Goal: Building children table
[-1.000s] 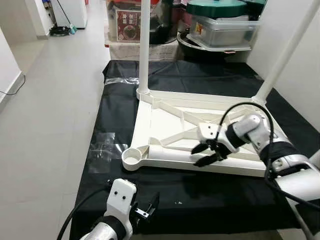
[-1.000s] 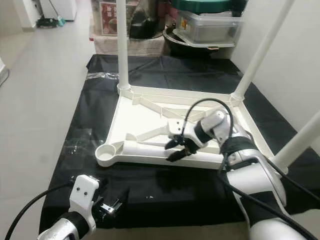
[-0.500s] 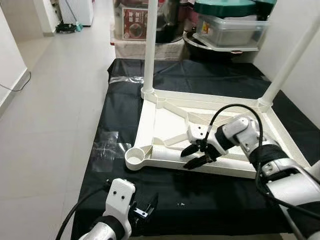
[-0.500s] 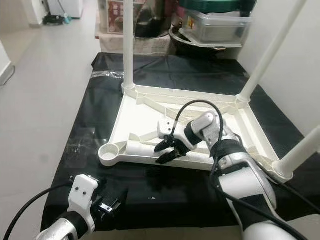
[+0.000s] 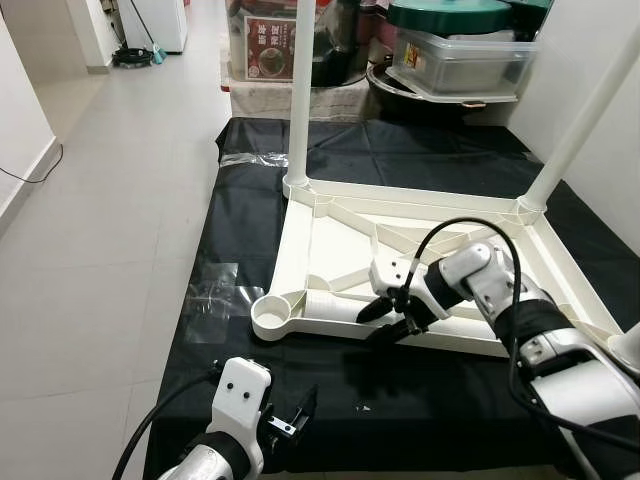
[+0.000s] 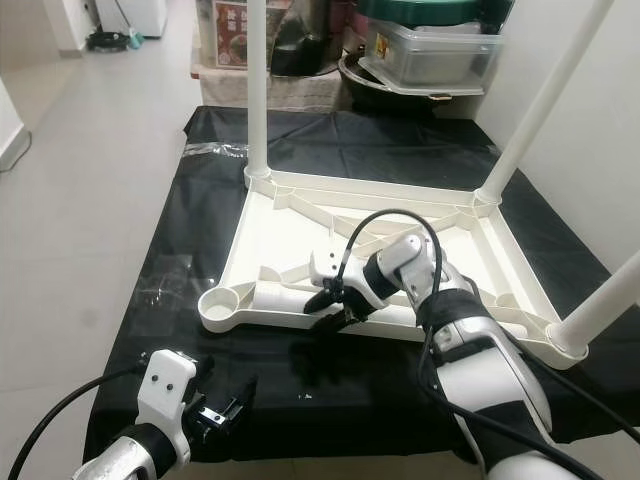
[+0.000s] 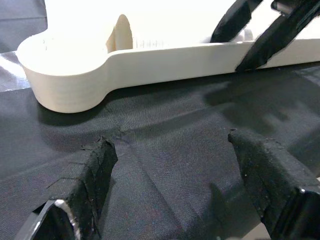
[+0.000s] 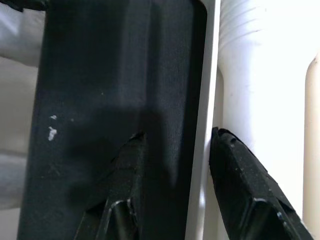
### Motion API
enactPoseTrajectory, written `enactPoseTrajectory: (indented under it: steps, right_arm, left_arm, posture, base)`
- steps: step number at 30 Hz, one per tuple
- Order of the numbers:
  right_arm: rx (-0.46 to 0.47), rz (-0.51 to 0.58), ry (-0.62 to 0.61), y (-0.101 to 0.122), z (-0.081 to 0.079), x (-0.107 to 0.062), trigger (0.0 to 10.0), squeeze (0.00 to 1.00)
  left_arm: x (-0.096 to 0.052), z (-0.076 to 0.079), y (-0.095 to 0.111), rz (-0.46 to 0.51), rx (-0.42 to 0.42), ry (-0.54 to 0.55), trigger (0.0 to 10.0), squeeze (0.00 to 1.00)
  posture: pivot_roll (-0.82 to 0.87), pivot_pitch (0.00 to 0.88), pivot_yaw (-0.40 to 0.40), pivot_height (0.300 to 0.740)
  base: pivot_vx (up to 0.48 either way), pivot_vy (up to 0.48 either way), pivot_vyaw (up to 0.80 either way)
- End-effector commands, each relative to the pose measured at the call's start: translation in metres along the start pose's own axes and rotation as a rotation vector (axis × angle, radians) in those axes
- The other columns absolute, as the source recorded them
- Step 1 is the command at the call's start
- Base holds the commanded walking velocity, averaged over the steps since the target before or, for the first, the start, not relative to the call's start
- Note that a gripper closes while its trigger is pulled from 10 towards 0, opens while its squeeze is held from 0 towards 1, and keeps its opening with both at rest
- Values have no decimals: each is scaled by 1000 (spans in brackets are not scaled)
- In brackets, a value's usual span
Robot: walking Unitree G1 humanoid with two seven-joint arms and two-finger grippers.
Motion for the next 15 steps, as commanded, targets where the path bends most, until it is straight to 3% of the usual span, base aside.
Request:
enactPoseTrajectory:
  steps: [1, 6, 10, 15]
  right_arm:
    - [29, -100, -2, -16, -5, 6, 10000, 0]
    - [39, -137, -11, -22, -6, 4, 10000, 0]
    - [47, -235, -24, -40, -9, -6, 10000, 0]
    - [49, -199, -49, -37, -6, -7, 10000, 0]
  left_arm:
    - [0, 3, -5, -16, -16, -9, 10000, 0]
    - [0, 4, -5, -16, -16, -9, 10000, 0]
    - [-1, 4, -5, -17, -19, -12, 10000, 0]
    - [-1, 4, -6, -20, -19, -15, 10000, 0]
  posture:
    - [107, 82, -101, 740]
    - [108, 80, -102, 740]
    - [104, 77, -97, 740]
    - [106, 75, -96, 740]
  base:
    - [0, 0, 0]
    - [0, 0, 0]
    - [0, 0, 0]
    - [0, 0, 0]
Point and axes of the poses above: a point about 5 cm out from each wrist's last joint towards the gripper, its own x axis pointing out of the wrist towards the gripper, its own y axis along the axis of the wrist's last joint, z = x × y, the point moved 2 cm from there along x, pointing out of the wrist towards the gripper, and after that the axes turned 3 degrees about -x, right-handed, at the moved point
